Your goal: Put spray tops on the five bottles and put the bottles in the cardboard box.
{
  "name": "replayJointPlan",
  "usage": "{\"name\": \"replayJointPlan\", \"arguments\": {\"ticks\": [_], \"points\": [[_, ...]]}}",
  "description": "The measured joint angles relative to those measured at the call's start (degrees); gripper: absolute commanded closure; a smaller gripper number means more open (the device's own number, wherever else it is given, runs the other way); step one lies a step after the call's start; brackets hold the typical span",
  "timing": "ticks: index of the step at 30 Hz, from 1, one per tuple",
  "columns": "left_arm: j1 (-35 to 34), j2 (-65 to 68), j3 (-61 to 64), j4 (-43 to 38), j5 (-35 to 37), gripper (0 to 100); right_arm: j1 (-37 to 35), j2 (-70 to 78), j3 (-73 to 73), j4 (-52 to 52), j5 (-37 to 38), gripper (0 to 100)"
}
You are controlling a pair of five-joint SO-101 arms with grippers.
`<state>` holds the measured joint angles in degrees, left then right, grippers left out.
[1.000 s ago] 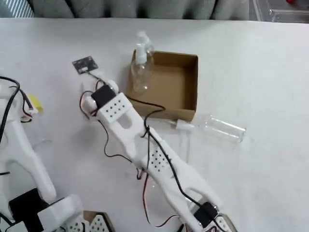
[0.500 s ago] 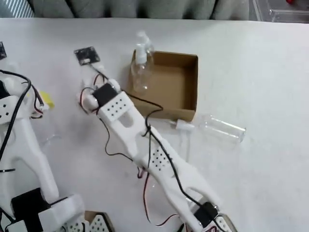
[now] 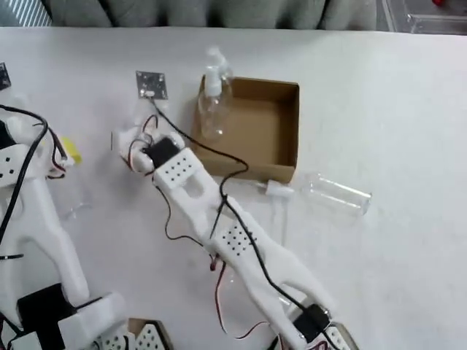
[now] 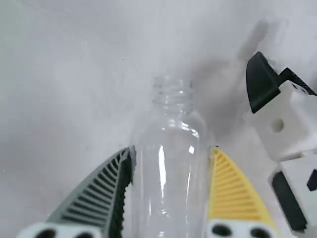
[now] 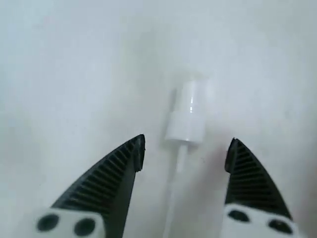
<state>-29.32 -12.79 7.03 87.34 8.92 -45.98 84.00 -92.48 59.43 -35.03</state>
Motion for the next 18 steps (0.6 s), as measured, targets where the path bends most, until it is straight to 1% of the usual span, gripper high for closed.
{"name": "replayJointPlan", "arguments": {"ticks": [2, 6, 7, 9, 12, 15, 18], "points": [[0.0, 0.0, 0.0, 0.0, 0.0, 98, 0.0, 0.8, -0.2, -0.4, 0.0, 78.9], [0.0, 0.0, 0.0, 0.0, 0.0, 98, 0.7, 0.9, -0.4, -0.4, 0.0, 96.3], [0.0, 0.0, 0.0, 0.0, 0.0, 98, 1.1, 0.9, -0.4, -0.2, 0.2, 99.1], [0.0, 0.0, 0.0, 0.0, 0.0, 98, 1.4, 1.3, -0.4, -0.2, 2.6, 97.4], [0.0, 0.0, 0.0, 0.0, 0.0, 98, 1.4, 1.3, -0.4, 0.4, 6.5, 98.3], [0.0, 0.0, 0.0, 0.0, 0.0, 98, 1.4, 1.2, -0.4, 2.9, 7.4, 98.3], [0.0, 0.0, 0.0, 0.3, 0.0, 98, 1.7, 0.0, -0.4, 7.8, 7.8, 98.3]]}}
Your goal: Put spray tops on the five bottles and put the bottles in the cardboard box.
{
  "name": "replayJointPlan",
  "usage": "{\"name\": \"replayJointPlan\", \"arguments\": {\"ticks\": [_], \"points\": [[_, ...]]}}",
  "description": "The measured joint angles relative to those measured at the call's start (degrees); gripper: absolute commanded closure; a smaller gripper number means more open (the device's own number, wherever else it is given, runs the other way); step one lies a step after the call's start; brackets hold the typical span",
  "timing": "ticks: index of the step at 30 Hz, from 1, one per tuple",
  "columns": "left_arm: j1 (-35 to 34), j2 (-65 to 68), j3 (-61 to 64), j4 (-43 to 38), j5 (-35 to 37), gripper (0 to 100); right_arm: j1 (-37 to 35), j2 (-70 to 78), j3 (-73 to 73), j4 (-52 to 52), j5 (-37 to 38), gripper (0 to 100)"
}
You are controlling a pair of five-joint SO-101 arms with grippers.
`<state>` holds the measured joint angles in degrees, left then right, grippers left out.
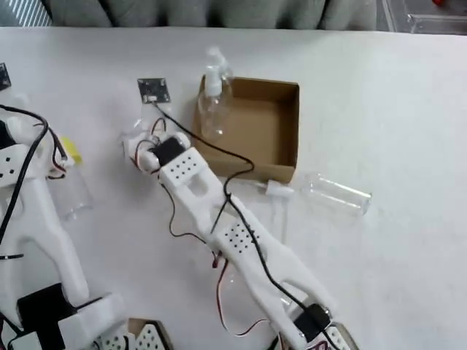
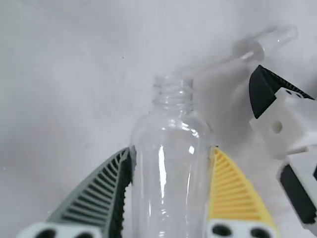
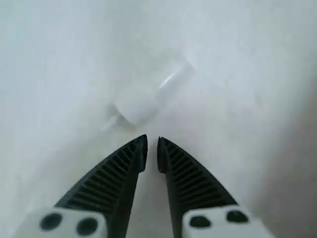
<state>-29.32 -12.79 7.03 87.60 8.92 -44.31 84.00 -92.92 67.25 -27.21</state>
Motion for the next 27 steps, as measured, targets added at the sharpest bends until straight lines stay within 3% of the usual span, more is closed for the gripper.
{"name": "replayJointPlan", "arguments": {"ticks": [7, 13, 18, 27], "points": [[0.9, -4.7, 0.0, 1.5, 0.0, 98, 1.7, -9.7, 0.0, 14.3, 8.4, 98.3], [7.9, -17.1, 0.0, 5.6, 0.0, 98, 4.2, -18.9, 0.0, 28.5, 14.7, 98.4], [10.3, -20.2, 0.0, 8.5, 0.0, 98, 7.0, -26.5, 2.0, 30.4, 17.2, 98.4], [1.7, -20.7, 0.0, 8.7, 0.0, 98, 9.2, -51.4, 32.5, 30.4, 21.0, 98.3]]}}
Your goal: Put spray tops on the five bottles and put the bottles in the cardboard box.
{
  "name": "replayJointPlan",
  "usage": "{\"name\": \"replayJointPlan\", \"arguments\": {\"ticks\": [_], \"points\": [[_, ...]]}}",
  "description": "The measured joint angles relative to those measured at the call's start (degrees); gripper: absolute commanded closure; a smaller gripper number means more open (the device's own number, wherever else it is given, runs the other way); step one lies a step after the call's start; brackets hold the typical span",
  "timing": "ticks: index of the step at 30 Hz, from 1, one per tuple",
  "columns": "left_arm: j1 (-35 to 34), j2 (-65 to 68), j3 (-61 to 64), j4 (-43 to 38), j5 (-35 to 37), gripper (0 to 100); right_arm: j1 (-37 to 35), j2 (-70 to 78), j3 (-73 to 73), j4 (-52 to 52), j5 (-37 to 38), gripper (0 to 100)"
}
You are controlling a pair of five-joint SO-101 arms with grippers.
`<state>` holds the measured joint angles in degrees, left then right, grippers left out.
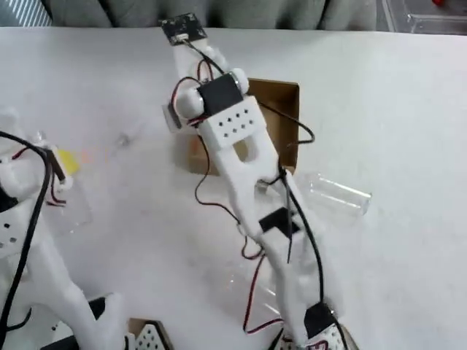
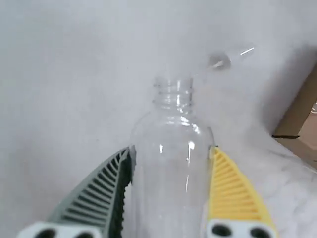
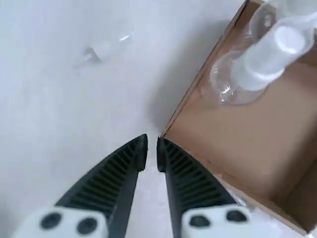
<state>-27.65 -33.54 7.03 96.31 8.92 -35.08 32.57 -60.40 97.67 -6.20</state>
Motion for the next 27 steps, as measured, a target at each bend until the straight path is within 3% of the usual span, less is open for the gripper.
{"name": "replayJointPlan", "arguments": {"ticks": [9, 19, 27], "points": [[-5.5, 0.0, 0.0, 0.0, -4.8, 98, -4.5, -7.2, 17.1, -15.5, 0.4, 98.1], [-12.4, 0.5, 0.2, -2.8, -6.4, 98, -6.1, 9.4, 18.7, -43.7, 0.9, 98.1], [-16.0, 0.0, 11.8, -14.9, -10.1, 98, -6.7, 9.8, 18.7, -42.7, 1.1, 98.1]]}}
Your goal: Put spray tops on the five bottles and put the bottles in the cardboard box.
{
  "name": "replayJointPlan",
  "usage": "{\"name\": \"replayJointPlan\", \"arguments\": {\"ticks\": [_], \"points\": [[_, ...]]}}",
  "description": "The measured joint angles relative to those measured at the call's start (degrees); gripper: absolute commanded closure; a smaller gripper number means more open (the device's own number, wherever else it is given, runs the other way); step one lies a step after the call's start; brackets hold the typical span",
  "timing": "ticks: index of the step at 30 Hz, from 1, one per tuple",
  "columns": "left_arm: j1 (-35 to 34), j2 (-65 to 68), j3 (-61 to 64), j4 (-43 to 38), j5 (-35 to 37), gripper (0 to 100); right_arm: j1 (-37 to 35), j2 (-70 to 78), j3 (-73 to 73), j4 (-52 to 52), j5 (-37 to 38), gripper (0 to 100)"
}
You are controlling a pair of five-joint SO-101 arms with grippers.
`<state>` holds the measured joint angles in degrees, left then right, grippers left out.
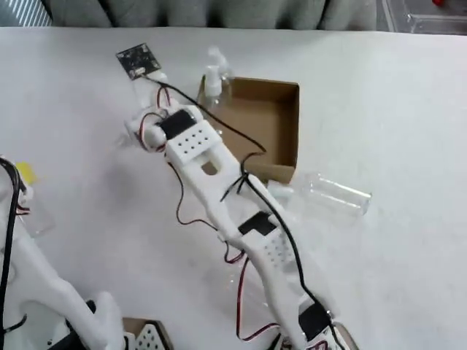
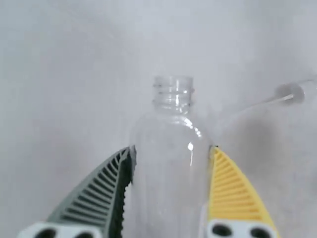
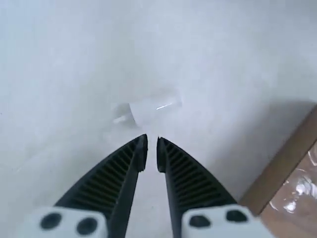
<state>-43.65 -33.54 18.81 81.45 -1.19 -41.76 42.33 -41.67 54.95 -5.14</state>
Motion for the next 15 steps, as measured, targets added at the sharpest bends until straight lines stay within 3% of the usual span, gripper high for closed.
{"name": "replayJointPlan", "arguments": {"ticks": [6, 15], "points": [[-0.1, 0.0, 3.9, -5.3, 0.0, 98, 0.0, -0.1, 0.0, 4.0, 0.0, 98.1], [-2.2, 0.0, 4.0, -5.8, 0.0, 98, 0.0, -0.1, -0.1, 7.6, 0.0, 98.1]]}}
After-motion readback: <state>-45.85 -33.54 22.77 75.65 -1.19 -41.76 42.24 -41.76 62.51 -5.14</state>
